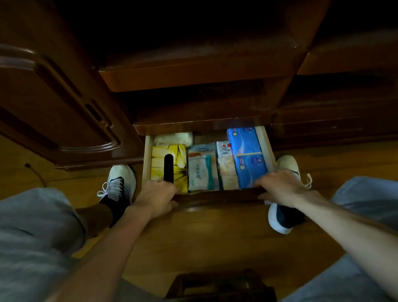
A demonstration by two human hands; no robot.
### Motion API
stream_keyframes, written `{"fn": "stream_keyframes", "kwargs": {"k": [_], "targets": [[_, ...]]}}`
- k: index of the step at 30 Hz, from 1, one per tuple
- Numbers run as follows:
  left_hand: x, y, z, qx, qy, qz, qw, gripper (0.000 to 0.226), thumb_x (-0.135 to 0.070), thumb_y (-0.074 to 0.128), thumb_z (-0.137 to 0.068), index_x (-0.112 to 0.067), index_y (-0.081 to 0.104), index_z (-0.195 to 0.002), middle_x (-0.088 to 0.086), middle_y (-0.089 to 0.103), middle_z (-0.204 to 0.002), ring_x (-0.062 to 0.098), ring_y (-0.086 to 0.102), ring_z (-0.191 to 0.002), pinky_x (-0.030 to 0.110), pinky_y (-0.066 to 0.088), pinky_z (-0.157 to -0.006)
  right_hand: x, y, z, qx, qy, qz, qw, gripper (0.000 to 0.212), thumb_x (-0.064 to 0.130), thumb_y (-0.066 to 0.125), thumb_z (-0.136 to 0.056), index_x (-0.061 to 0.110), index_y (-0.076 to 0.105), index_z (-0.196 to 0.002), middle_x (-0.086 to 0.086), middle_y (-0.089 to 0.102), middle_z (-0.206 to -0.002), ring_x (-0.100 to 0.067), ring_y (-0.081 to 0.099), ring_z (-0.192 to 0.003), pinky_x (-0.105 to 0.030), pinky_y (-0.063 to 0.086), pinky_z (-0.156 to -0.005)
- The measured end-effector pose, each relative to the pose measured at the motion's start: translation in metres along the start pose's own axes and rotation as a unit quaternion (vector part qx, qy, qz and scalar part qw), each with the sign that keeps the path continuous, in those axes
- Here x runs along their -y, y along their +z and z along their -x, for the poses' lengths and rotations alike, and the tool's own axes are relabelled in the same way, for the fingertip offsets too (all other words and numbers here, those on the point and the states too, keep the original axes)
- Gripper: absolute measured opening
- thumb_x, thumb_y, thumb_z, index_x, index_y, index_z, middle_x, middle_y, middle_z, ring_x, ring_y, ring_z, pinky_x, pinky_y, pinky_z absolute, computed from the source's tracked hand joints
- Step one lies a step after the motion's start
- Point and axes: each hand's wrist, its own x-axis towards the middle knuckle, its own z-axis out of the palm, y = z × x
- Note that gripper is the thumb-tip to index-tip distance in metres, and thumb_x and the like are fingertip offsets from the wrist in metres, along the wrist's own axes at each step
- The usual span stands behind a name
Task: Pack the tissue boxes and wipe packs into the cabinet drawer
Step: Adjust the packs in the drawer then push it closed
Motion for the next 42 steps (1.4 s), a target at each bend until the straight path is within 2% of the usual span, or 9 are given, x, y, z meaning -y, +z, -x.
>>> {"fn": "stream_keyframes", "kwargs": {"k": [13,21,23,25,28,29,31,32,42], "targets": [[0.007,0.014,-0.034,-0.052,-0.074,0.024,0.996,0.032,-0.042,0.063,-0.093,-0.033,0.064,-0.124,-0.004,0.068,-0.118,0.014,0.062,-0.111,0.031,0.052,-0.079,-0.007,0.011,-0.042,-0.030,0.075,-0.032,0.996,0.031,0.046,0.068,-0.091,0.039,0.063,-0.121,0.010,0.069,-0.117,-0.017,0.063,-0.113,-0.036,0.047,-0.084],[0.009,0.011,-0.043,-0.204,-0.200,0.088,0.954,0.034,-0.037,0.074,-0.086,-0.021,0.068,-0.115,0.002,0.065,-0.116,0.023,0.060,-0.108,0.037,0.056,-0.074,-0.007,0.009,-0.048,-0.196,0.164,-0.109,0.960,0.026,0.036,0.072,-0.090,0.031,0.067,-0.115,0.006,0.068,-0.112,-0.019,0.058,-0.109,-0.034,0.050,-0.080],[0.004,0.012,-0.039,-0.256,-0.296,0.215,0.895,0.037,-0.032,0.072,-0.089,-0.013,0.059,-0.118,0.008,0.062,-0.115,0.028,0.061,-0.104,0.038,0.055,-0.071,-0.003,0.011,-0.046,-0.274,0.230,-0.185,0.915,0.029,0.029,0.072,-0.090,0.022,0.061,-0.116,-0.002,0.061,-0.115,-0.022,0.054,-0.109,-0.033,0.050,-0.076],[-0.008,0.008,-0.043,-0.233,-0.430,0.462,0.740,0.043,-0.031,0.067,-0.093,-0.008,0.050,-0.125,0.010,0.065,-0.112,0.031,0.065,-0.097,0.034,0.050,-0.070,0.005,0.011,-0.049,-0.336,0.336,-0.329,0.816,0.036,0.023,0.074,-0.089,0.013,0.054,-0.117,-0.010,0.056,-0.119,-0.027,0.056,-0.111,-0.035,0.051,-0.076],[-0.021,-0.003,-0.048,-0.153,-0.488,0.752,0.416,0.040,-0.028,0.063,-0.096,-0.011,0.051,-0.129,0.009,0.065,-0.101,0.026,0.069,-0.085,0.034,0.058,-0.075,0.016,0.011,-0.059,-0.268,0.502,-0.623,0.536,0.057,0.024,0.069,-0.095,0.003,0.041,-0.140,-0.021,0.050,-0.139,-0.038,0.058,-0.121,-0.046,0.054,-0.096],[-0.021,-0.006,-0.050,-0.143,-0.464,0.805,0.341,0.036,-0.026,0.062,-0.096,-0.014,0.052,-0.128,0.010,0.063,-0.105,0.027,0.070,-0.090,0.039,0.060,-0.083,0.021,0.008,-0.062,-0.223,0.499,-0.712,0.441,0.056,0.024,0.063,-0.099,0.003,0.039,-0.145,-0.020,0.051,-0.141,-0.038,0.058,-0.123,-0.048,0.054,-0.099],[-0.016,-0.009,-0.052,-0.143,-0.416,0.860,0.259,0.024,-0.021,0.061,-0.096,-0.015,0.056,-0.119,0.014,0.059,-0.115,0.031,0.067,-0.100,0.044,0.058,-0.090,0.032,0.003,-0.067,-0.185,0.446,-0.831,0.278,0.048,0.022,0.056,-0.103,0.014,0.043,-0.149,-0.013,0.055,-0.134,-0.033,0.060,-0.122,-0.049,0.057,-0.096],[-0.013,-0.009,-0.053,-0.145,-0.400,0.873,0.239,0.020,-0.019,0.062,-0.095,-0.014,0.058,-0.114,0.016,0.058,-0.117,0.033,0.065,-0.102,0.045,0.058,-0.091,0.036,0.002,-0.070,-0.189,0.438,-0.845,0.242,0.045,0.021,0.056,-0.103,0.017,0.046,-0.147,-0.010,0.055,-0.131,-0.030,0.060,-0.120,-0.047,0.059,-0.094],[0.014,-0.010,-0.081,-0.151,-0.345,0.912,0.165,0.030,-0.022,0.057,-0.099,-0.011,0.059,-0.126,0.019,0.059,-0.125,0.035,0.068,-0.103,0.042,0.060,-0.085,0.027,-0.013,-0.106,-0.182,0.429,-0.844,0.266,0.052,0.007,0.053,-0.103,0.023,0.042,-0.152,-0.012,0.064,-0.122,-0.021,0.066,-0.110,-0.041,0.058,-0.096]]}}
